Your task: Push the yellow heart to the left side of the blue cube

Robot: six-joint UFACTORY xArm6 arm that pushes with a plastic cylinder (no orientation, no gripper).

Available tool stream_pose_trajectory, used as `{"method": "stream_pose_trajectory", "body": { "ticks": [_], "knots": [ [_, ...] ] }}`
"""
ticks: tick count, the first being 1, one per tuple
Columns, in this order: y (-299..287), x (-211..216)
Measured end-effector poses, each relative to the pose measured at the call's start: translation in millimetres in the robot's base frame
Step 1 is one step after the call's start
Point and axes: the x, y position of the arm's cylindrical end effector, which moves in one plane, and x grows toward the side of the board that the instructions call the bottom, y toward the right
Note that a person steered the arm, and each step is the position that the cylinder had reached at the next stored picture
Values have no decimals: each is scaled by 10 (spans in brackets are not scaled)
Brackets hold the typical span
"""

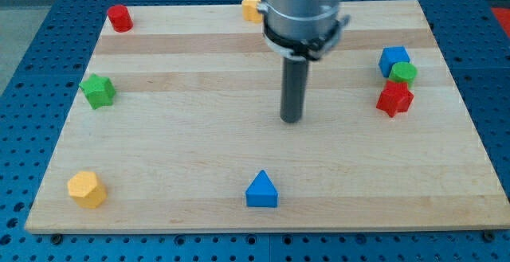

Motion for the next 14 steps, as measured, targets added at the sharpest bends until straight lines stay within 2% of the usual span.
{"method": "stream_pose_trajectory", "body": {
  "ticks": [2,4,5,7,8,9,10,11,12,13,14],
  "knots": [
    [759,-993],
    [797,-2463],
    [689,-2533],
    [-715,-2420],
    [-846,-2212],
    [-1021,-2483],
    [-1318,-2511],
    [-1488,-2002],
    [-612,-1746],
    [-479,-1761],
    [-1070,-2012]
  ]
}}
